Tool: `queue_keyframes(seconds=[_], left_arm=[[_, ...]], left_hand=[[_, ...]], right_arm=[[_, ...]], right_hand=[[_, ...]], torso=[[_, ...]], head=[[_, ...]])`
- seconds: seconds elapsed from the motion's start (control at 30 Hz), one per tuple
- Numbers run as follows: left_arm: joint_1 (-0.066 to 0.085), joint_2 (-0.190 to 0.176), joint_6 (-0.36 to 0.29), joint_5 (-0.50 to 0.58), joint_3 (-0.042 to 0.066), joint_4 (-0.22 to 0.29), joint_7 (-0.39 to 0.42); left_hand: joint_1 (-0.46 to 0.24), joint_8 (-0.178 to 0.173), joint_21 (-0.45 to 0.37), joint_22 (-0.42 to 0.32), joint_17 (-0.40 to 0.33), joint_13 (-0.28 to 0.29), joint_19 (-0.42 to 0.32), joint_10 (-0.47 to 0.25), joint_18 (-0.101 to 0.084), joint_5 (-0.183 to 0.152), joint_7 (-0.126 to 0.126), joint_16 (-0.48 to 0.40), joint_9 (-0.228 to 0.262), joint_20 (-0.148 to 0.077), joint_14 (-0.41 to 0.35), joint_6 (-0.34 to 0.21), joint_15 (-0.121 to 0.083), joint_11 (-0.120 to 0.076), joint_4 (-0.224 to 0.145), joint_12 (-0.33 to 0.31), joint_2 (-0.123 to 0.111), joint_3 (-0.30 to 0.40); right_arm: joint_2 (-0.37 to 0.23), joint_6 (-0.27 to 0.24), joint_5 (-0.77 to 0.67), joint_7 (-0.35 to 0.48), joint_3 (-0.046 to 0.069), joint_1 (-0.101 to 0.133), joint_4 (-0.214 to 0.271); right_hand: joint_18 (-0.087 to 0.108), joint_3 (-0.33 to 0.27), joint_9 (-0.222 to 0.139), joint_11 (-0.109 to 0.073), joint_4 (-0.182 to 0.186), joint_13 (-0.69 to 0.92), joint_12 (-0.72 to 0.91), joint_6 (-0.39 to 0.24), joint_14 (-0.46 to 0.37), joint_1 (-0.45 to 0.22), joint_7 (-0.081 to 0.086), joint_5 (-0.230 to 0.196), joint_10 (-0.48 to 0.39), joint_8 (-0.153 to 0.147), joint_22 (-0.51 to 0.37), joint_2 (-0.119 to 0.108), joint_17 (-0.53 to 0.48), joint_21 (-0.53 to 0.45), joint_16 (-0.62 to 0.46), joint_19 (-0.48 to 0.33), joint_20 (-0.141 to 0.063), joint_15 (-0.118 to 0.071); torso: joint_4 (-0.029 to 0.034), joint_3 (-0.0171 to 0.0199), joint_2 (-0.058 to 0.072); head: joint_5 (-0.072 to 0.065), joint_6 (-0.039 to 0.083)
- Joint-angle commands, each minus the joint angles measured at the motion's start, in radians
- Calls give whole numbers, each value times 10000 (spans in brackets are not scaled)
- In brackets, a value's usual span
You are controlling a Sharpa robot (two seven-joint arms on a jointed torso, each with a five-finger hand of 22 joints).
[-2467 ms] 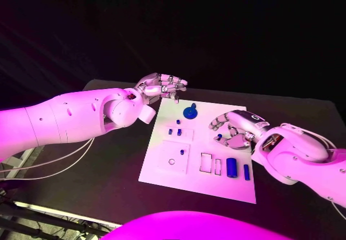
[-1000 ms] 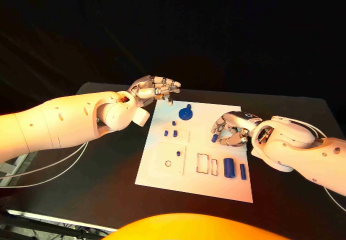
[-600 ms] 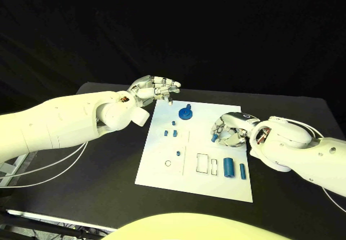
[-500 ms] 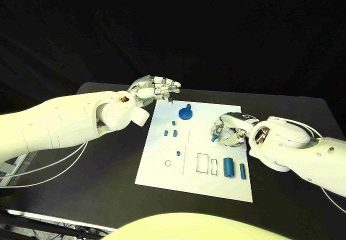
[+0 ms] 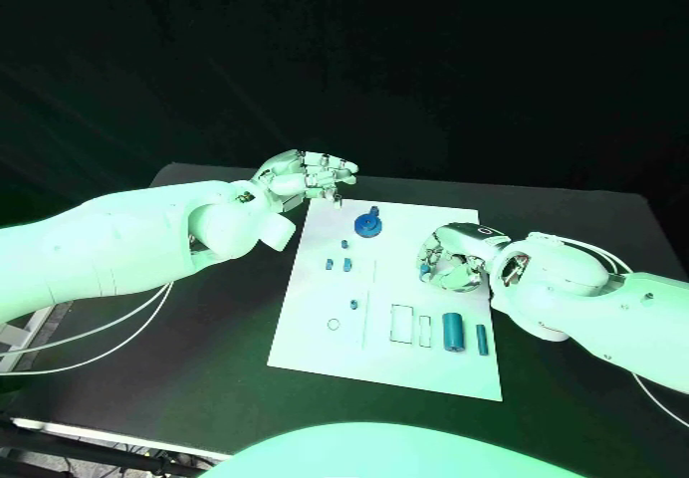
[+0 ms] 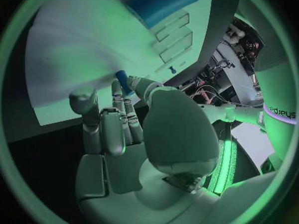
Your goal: Assemble the parts on the task board
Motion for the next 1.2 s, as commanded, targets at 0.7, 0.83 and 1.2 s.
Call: queue_keyframes(seconds=[0.7,0.83,1.2], left_arm=[[4,29,194,89,6,-53,31],[4,47,212,85,6,-76,37],[2,135,262,78,6,-130,46]], left_hand=[[-7,48,-35,-11,-15,-12,64,-50,144,26,-17,-40,-13,-7,-19,-67,17,-1,7,0,18,-52],[80,67,-64,-32,-17,-21,84,-49,148,46,-22,-48,-14,-15,-29,-73,8,-9,-18,12,61,-31],[80,67,-64,-32,-17,-21,84,-49,148,46,-22,-48,-14,-15,-29,-73,8,-9,-18,12,61,-31]], right_arm=[[-709,-1316,1315,127,112,165,1327],[-649,-1311,1502,186,130,184,1683],[460,-1246,1291,380,124,-186,1877]], right_hand=[[-197,1167,508,-201,-399,263,302,333,318,94,-140,14,724,621,406,192,200,359,148,183,-183,-237],[-199,1084,587,-211,-420,293,301,337,318,-27,-157,-13,752,692,431,106,192,363,150,177,-184,-242],[-189,1070,601,-213,-426,298,299,335,312,-39,-160,-14,754,703,397,104,163,313,140,152,-184,-244]], torso=[[-13,6,-14],[-1,22,-7],[13,16,2]], head=[[-70,88],[-46,98],[148,77]])
